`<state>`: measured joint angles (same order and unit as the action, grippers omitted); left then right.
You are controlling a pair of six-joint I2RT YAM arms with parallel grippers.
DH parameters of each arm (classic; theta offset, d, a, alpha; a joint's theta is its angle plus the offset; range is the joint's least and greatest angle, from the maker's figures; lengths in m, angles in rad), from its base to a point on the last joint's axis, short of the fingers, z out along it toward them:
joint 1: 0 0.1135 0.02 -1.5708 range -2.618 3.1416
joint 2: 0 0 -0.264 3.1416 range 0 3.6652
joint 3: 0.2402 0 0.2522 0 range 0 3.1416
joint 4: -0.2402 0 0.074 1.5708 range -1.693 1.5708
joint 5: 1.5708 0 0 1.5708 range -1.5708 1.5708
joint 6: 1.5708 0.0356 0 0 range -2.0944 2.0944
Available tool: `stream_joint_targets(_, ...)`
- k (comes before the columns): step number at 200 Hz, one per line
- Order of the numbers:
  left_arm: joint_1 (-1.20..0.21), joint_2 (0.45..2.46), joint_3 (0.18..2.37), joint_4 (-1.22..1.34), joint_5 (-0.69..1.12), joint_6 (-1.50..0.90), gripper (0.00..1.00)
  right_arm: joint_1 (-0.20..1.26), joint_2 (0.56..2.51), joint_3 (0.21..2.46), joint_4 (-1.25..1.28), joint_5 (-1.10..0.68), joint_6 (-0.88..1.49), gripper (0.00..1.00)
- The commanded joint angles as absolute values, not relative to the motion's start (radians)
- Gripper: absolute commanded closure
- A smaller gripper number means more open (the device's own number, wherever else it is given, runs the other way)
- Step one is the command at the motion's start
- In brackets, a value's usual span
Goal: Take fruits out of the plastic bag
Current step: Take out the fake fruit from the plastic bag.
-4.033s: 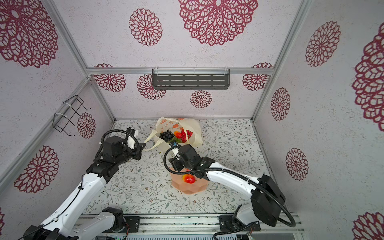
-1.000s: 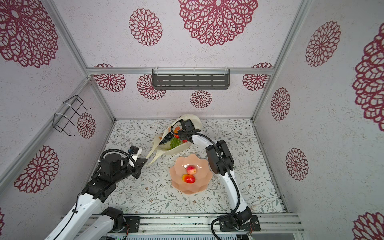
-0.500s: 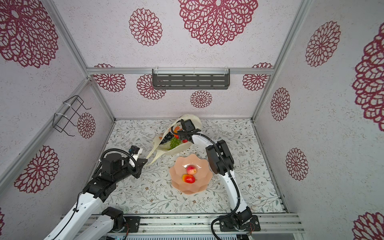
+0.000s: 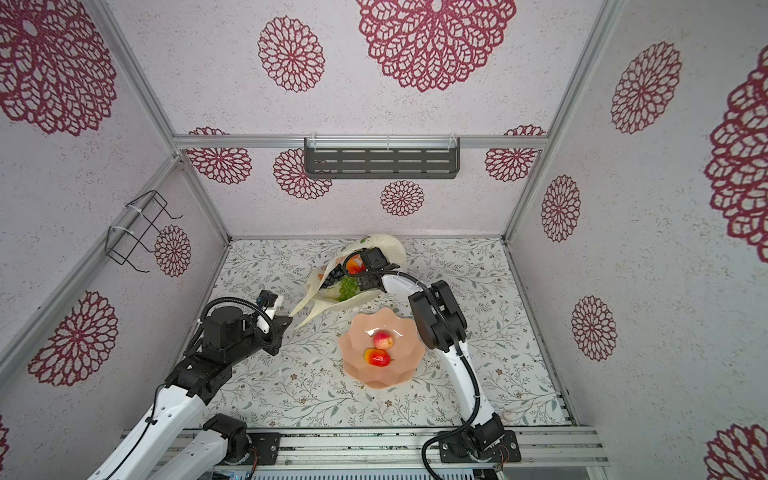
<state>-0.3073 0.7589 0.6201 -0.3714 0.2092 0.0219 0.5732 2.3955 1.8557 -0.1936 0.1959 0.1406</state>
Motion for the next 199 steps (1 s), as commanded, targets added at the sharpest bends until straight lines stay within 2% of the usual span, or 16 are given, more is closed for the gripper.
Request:
stream_joint_targets(1, -0.309, 0.742, 0.644, -0.353, 0.19, 0.025, 0.91, 0.577, 2.361, 1.818, -0.243, 0.218, 0.133, 0.2)
stream_joint_targets(33, -0.31, 0.752, 0.649, -0.352, 0.205, 0.022, 0.91, 0.578, 2.314, 1.764, -0.198, 0.2, 0.139, 0.31)
stream_joint_targets(75, -0.309, 0.756, 0.647, -0.347, 0.214, 0.018, 0.92, 0.583, 2.188, 1.616, -0.042, 0.049, 0.154, 0.6)
stream_joint_targets(120, -0.309, 0.768, 0.652, -0.343, 0.216, 0.02, 0.93, 0.593, 2.084, 1.532, 0.035, -0.022, 0.191, 0.63)
stream_joint_targets(155, -0.307, 0.772, 0.653, -0.345, 0.214, 0.023, 0.93, 0.595, 2.024, 1.483, 0.093, -0.148, 0.216, 0.64)
stream_joint_targets(199, -0.31, 0.773, 0.65, -0.342, 0.213, 0.021, 0.93, 0.597, 1.93, 1.352, 0.295, -0.298, 0.324, 0.66)
